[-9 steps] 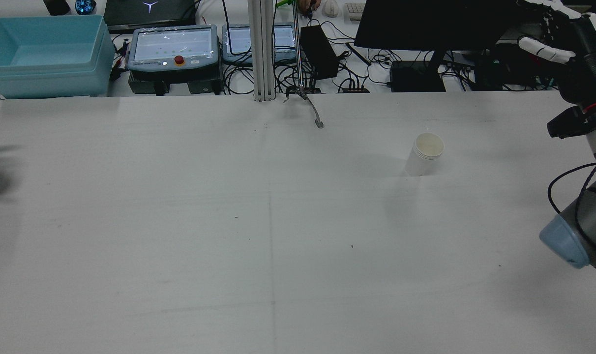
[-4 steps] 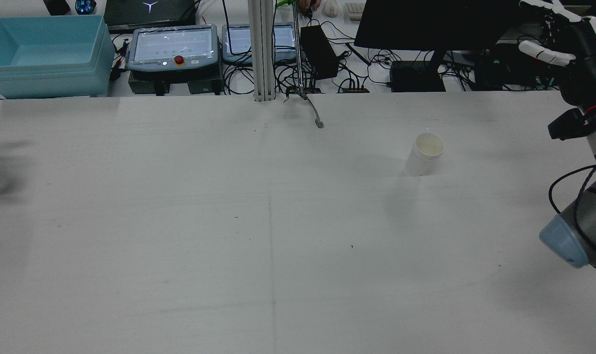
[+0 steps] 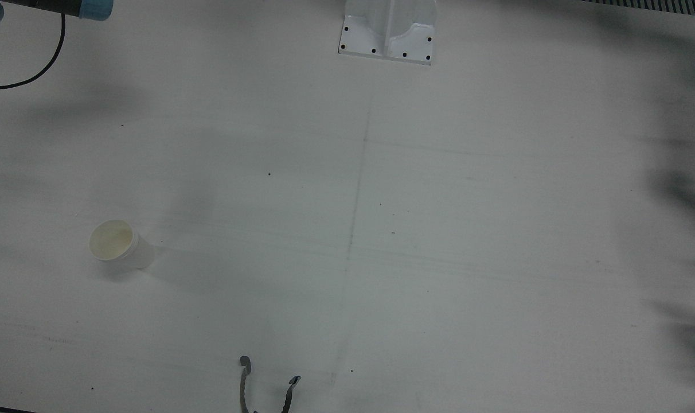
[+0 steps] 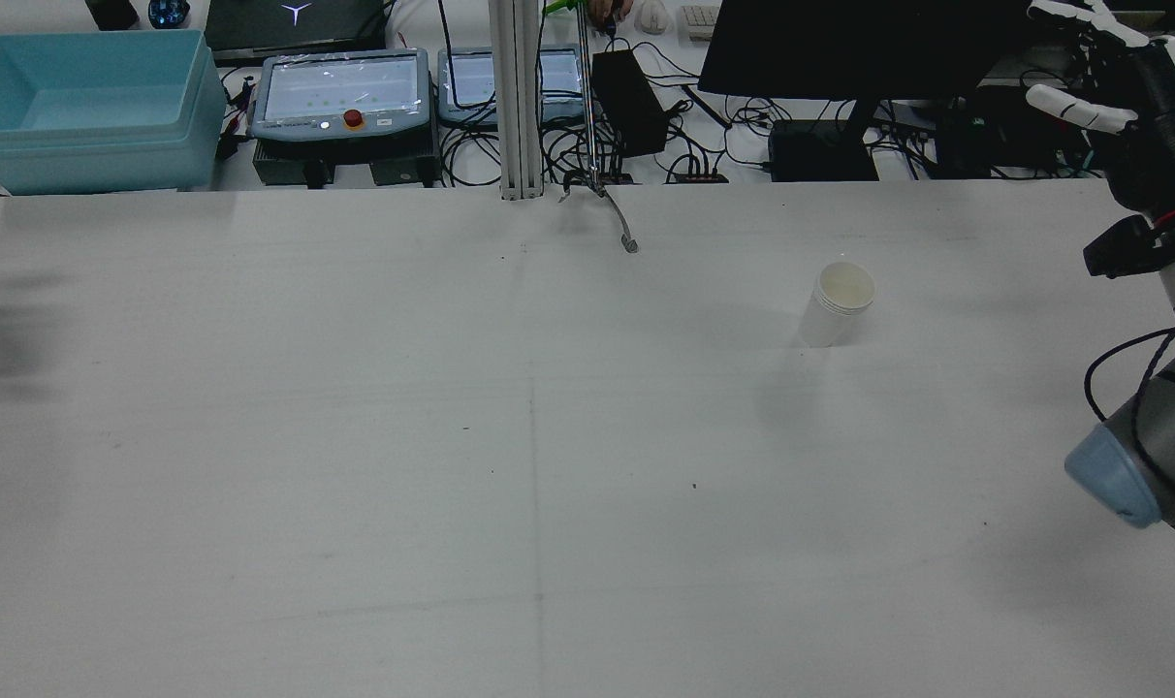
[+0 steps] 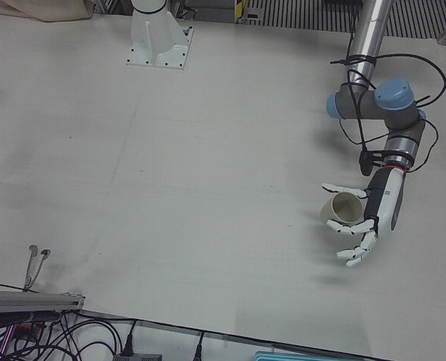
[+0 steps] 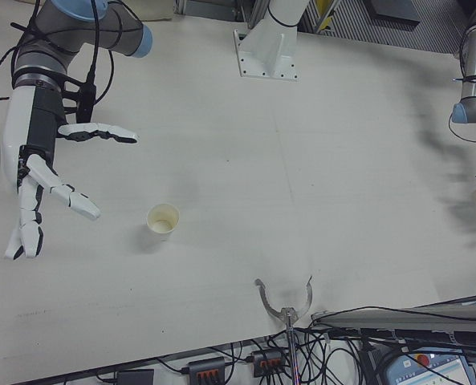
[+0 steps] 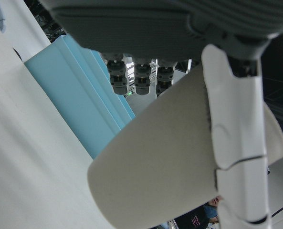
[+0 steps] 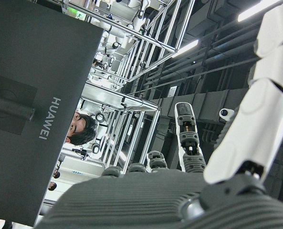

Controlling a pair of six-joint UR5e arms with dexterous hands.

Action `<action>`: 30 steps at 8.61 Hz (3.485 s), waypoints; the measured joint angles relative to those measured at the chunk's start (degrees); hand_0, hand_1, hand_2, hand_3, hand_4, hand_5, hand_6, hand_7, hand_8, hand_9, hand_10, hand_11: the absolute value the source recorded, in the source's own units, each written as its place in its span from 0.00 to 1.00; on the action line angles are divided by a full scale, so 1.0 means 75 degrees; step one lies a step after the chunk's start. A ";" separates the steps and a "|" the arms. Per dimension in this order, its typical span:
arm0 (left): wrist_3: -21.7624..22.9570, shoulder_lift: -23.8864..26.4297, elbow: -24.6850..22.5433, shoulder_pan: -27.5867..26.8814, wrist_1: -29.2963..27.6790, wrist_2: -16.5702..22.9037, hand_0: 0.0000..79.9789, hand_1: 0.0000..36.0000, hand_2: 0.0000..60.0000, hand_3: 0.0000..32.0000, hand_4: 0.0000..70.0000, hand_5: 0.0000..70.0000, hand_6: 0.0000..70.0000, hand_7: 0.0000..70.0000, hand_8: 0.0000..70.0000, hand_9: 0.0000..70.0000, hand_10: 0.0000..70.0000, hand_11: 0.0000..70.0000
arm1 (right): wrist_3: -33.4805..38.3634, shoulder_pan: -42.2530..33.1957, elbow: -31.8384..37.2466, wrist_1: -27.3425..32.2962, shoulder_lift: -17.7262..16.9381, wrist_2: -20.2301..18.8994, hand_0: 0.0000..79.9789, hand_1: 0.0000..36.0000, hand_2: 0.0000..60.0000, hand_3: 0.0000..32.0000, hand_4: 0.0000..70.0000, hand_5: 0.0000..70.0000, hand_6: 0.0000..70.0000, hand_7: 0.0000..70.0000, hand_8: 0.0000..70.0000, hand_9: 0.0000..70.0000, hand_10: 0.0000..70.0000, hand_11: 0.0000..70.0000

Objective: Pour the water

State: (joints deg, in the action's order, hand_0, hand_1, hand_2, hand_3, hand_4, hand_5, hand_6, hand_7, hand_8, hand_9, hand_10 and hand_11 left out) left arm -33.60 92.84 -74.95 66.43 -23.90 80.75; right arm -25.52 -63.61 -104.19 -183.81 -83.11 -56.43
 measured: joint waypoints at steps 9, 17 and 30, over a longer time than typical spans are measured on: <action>-0.1327 -0.0055 -0.0564 0.0377 0.0249 -0.0129 0.76 0.43 0.00 0.00 0.82 0.44 0.19 0.47 0.17 0.25 0.16 0.24 | -0.0312 0.0586 0.1169 0.0235 0.0170 0.0122 0.58 0.38 0.19 0.06 0.09 0.10 0.02 0.01 0.00 0.00 0.00 0.00; -0.1255 -0.0023 -0.0730 0.0374 0.0576 -0.0101 0.75 0.43 0.00 0.00 0.81 0.44 0.19 0.47 0.16 0.24 0.15 0.24 | 0.1029 0.2362 0.2964 0.0988 0.0342 0.1460 0.58 0.41 0.25 0.06 0.10 0.08 0.02 0.01 0.00 0.00 0.00 0.00; -0.1139 -0.0149 -0.0813 0.0557 0.0598 -0.0091 0.77 0.46 0.00 0.00 0.78 0.44 0.19 0.45 0.16 0.24 0.16 0.24 | 0.0418 0.3192 0.3140 0.0942 0.0868 0.1564 0.58 0.42 0.25 0.07 0.06 0.07 0.01 0.00 0.00 0.00 0.00 0.00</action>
State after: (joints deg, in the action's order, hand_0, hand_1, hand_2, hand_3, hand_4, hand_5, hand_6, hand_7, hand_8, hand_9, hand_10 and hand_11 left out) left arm -42.14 91.72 -81.05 70.60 -19.42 80.07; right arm -22.38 -39.67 -80.64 -176.75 -76.60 -44.70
